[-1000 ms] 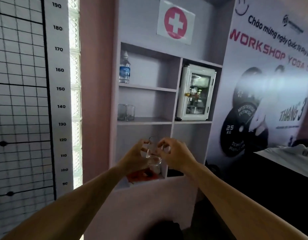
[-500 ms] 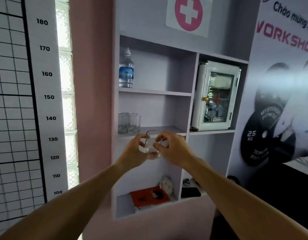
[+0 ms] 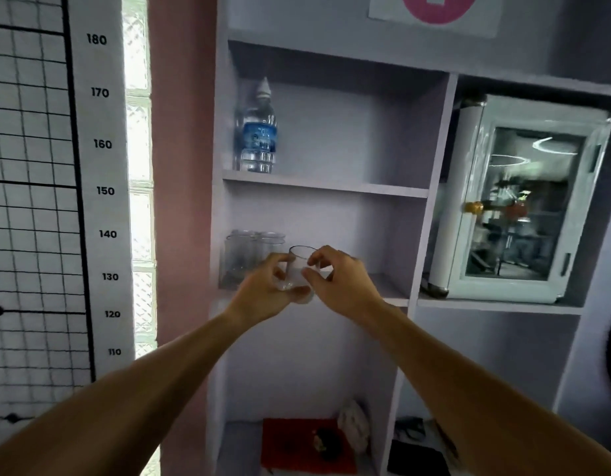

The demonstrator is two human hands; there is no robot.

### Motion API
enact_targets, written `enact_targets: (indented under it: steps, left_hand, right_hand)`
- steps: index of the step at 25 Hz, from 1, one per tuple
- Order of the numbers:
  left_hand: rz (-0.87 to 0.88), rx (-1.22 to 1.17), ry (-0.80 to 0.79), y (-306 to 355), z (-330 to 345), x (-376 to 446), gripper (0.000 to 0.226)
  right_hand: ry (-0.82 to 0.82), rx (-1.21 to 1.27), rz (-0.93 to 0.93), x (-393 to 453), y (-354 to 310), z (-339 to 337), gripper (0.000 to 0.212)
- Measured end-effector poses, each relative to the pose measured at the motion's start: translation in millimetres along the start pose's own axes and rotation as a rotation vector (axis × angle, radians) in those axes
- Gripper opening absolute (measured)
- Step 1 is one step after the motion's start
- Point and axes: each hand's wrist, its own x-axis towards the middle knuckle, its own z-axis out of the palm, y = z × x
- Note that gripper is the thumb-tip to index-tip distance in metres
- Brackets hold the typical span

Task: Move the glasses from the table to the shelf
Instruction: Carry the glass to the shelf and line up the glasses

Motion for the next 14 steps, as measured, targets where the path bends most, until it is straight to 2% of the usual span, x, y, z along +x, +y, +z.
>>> enact_targets:
  steps: [7, 12, 14]
  left_hand:
    - [-0.096, 0.080, 0.071, -0.7, 27.8, 26.6, 0.075]
    - [-0.116, 0.351, 0.123, 4.3, 26.2, 31.2, 0.085]
    - [-0.129, 0.430, 0.168, 5.3, 26.3, 31.1, 0.080]
  right_hand:
    - [-0.056, 0.084, -0.071, 38.7, 49.5, 9.8, 0.012]
    - [-0.054, 0.153, -0.065, 53.1, 64.2, 23.1, 0.019]
    - [-0.063, 0.169, -0.066, 53.9, 68.9, 30.1, 0.028]
